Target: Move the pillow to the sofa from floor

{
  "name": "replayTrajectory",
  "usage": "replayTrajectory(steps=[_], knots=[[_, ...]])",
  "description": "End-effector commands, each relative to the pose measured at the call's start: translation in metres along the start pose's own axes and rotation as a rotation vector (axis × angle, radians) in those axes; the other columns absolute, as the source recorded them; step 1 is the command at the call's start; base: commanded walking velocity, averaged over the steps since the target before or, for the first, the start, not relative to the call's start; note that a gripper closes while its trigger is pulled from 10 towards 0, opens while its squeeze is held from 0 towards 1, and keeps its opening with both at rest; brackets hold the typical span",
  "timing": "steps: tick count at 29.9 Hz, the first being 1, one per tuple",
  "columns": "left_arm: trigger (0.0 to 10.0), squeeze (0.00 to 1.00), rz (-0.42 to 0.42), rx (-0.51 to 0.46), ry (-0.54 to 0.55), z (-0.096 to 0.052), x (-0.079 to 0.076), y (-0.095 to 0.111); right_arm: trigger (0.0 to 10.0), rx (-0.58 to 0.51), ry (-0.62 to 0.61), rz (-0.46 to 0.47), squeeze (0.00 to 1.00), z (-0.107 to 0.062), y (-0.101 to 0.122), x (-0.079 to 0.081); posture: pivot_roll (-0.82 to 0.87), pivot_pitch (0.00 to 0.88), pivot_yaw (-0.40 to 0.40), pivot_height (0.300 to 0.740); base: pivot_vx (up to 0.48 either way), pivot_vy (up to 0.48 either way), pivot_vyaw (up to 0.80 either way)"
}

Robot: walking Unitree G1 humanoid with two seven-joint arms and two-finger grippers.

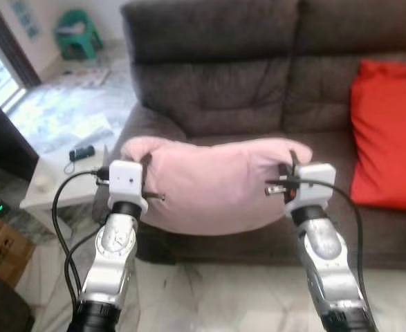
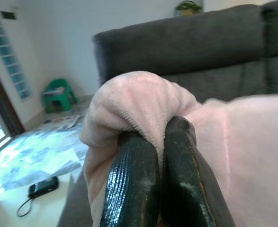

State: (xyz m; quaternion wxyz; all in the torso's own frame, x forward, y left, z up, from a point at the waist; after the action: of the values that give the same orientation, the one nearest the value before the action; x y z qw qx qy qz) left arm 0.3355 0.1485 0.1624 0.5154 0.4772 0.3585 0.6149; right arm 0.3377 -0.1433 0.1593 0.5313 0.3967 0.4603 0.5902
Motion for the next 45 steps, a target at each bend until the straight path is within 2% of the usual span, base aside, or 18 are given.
replayTrajectory(steps=[1, 5, 12, 19, 24, 26, 36, 40, 45], knots=[[10.0, 0.00, 0.017, -0.052, 0.028, 0.004, 0.010, 0.013, 10.0, -0.082, 0.057, 0.021, 0.00, 0.005, 0.019, 0.015, -0.05, 0.043, 0.055, 0.740, 0.307, 0.000, 0.00], [10.0, 0.00, 0.021, -0.072, 0.035, 0.007, 0.012, 0.019, 10.0, -0.102, 0.092, -0.007, 0.00, 0.007, 0.024, 0.021, -0.05, 0.043, 0.055, 0.740, 0.307, 0.000, 0.12], [10.0, 0.00, 0.024, -0.095, 0.045, 0.011, 0.016, 0.027, 10.0, -0.122, 0.110, 0.006, 0.00, 0.008, 0.029, 0.025, -0.05, 0.041, 0.053, 0.740, 0.305, 0.000, 0.79], [10.0, 0.00, 0.023, -0.102, 0.060, 0.012, 0.020, 0.030, 10.0, -0.127, 0.126, 0.012, 0.00, 0.008, 0.032, 0.027, -0.05, 0.043, 0.051, 0.740, 0.305, 0.000, 0.00], [10.0, 0.00, 0.017, -0.106, 0.064, 0.014, 0.020, 0.032, 10.0, -0.134, 0.132, 0.009, 0.00, 0.009, 0.034, 0.028, -0.05, 0.042, 0.049, 0.740, 0.306, 0.000, 0.68], [10.0, 0.00, 0.015, -0.105, 0.062, 0.014, 0.020, 0.032, 10.0, -0.130, 0.120, 0.039, 0.00, 0.010, 0.034, 0.027, -0.05, 0.042, 0.049, 0.740, 0.306, 0.000, 0.00], [10.0, 0.00, -0.007, -0.105, 0.019, 0.014, 0.014, 0.032, 10.0, -0.113, 0.087, 0.034, 0.00, 0.011, 0.031, 0.021, -0.05, 0.042, 0.049, 0.740, 0.305, 0.000, 0.00], [10.0, 0.00, -0.017, -0.101, -0.002, 0.013, 0.011, 0.032, 10.0, -0.100, 0.023, 0.050, 0.00, 0.013, 0.028, 0.011, -0.05, 0.044, 0.051, 0.740, 0.327, 0.000, 0.00], [10.0, 0.00, -0.023, -0.096, -0.007, 0.013, 0.011, 0.031, 10.0, -0.089, 0.014, 0.053, 0.00, 0.013, 0.027, 0.010, -0.05, 0.043, 0.052, 0.740, 0.332, 0.000, 0.00]])
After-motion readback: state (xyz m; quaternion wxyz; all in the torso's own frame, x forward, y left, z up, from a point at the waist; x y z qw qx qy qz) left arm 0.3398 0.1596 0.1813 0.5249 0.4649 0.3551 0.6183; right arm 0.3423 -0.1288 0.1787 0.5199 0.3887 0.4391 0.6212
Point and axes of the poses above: a point about 5 cm out from each wrist's last joint towards the gripper, its own z axis pointing out of the wrist towards the gripper, its own y axis along the axis of the wrist's last joint, x = y × z, the point moved 3 cm from there along z, pointing out of the wrist towards the gripper, and after that the axes turned 5 degrees about z, right-handed, at the moved point
